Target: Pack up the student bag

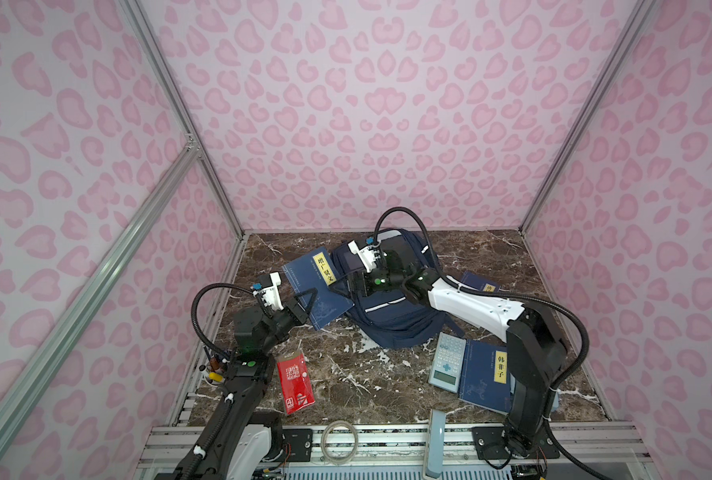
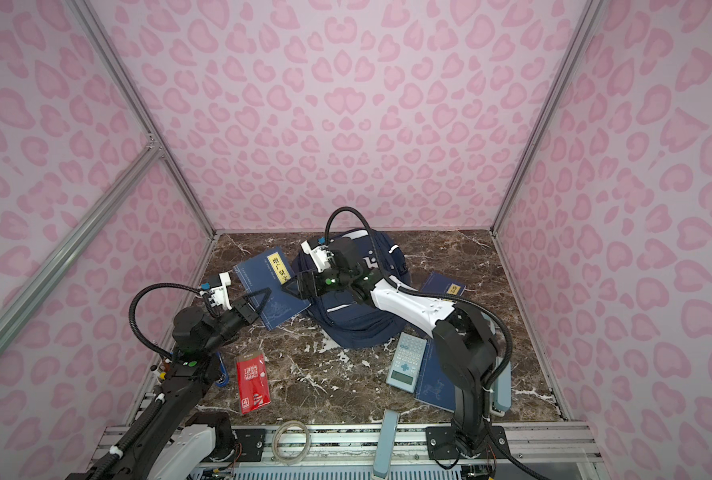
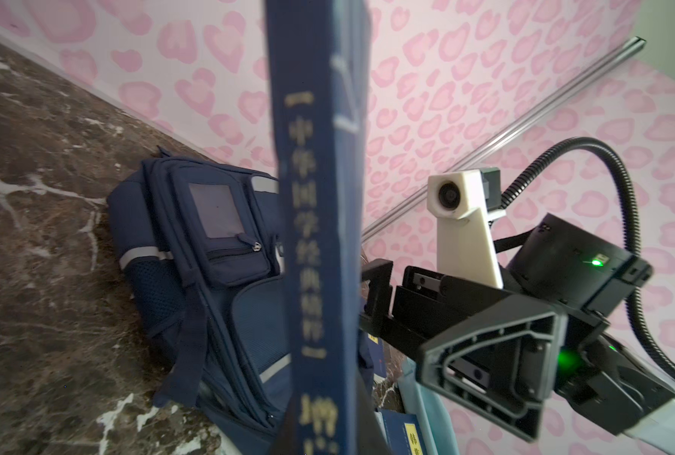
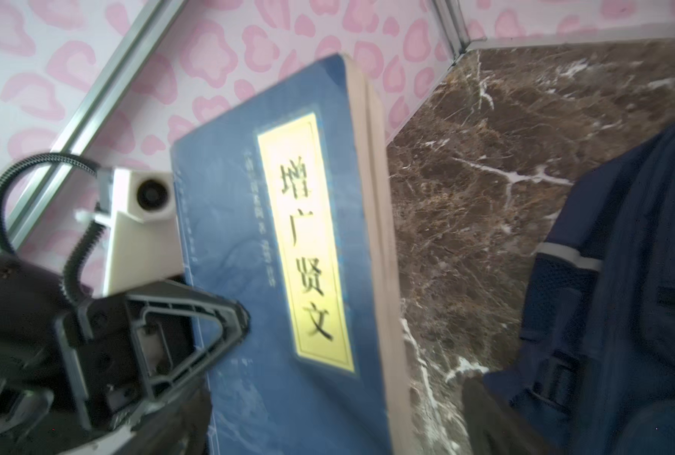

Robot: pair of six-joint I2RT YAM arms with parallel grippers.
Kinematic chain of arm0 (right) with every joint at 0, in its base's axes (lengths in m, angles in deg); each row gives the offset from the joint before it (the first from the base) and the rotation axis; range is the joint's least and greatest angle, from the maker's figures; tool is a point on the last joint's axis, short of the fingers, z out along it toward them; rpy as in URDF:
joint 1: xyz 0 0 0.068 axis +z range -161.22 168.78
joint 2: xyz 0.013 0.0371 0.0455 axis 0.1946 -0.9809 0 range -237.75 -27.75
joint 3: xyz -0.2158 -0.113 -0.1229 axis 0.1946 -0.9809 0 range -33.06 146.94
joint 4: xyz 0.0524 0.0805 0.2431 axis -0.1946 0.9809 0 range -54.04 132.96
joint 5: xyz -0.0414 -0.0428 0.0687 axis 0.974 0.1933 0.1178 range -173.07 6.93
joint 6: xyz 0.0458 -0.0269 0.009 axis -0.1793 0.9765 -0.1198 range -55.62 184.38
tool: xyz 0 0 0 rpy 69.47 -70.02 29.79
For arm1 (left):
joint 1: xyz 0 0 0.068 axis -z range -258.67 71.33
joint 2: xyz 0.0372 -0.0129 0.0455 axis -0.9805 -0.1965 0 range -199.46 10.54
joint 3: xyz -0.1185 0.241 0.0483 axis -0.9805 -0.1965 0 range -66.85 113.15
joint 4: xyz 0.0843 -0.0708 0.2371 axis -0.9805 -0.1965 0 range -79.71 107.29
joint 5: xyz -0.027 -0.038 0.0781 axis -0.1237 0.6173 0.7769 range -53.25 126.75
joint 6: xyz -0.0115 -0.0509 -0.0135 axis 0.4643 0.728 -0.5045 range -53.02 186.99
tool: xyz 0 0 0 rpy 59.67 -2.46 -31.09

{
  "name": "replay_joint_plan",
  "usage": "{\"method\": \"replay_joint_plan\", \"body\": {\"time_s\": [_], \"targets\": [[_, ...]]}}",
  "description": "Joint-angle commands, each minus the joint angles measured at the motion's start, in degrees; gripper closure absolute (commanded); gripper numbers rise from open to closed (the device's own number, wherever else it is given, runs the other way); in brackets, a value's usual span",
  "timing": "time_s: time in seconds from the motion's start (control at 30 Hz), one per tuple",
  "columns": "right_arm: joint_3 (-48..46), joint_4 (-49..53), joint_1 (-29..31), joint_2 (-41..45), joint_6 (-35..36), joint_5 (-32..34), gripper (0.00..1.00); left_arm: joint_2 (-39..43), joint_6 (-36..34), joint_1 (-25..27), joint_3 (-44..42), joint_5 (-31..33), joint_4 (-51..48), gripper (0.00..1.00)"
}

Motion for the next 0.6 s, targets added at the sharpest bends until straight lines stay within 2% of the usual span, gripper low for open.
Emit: {"method": "replay_joint_plan", "body": {"time_s": [0.0, 0.13, 0.17, 0.27, 0.33, 0.43, 0.57], "targets": [[-6.3, -4.2, -1.7, 4.0, 3.3, -3.8, 0.00, 0.6, 2.2, 5.0, 1.7, -4.5, 2.4, 0.97], [-14.7, -13.3, -4.0, 8.3, -0.3, -9.9, 0.01, -2.8, 3.8, 13.9, 3.7, -5.6, 8.4, 0.96], [-16.3, -14.6, -4.3, 9.6, -0.7, -11.0, 0.05, -4.4, 4.1, 15.2, 4.0, -5.7, 9.9, 0.96], [-21.3, -18.0, -6.0, 13.8, -2.0, -12.9, 0.22, -8.0, 4.5, 17.6, 5.4, -5.3, 12.1, 0.96], [-23.6, -17.6, -8.0, 15.8, -2.4, -15.0, 0.40, -9.9, 4.2, 18.2, 6.1, -5.4, 12.9, 0.97], [-26.9, -18.6, -9.6, 18.3, -3.1, -15.4, 0.61, -12.4, 3.8, 19.6, 7.0, -5.4, 13.6, 0.96], [-28.6, -15.8, -10.5, 21.3, -1.8, -14.4, 0.79, -15.3, 2.4, 21.0, 8.5, -4.4, 12.0, 0.94]]}}
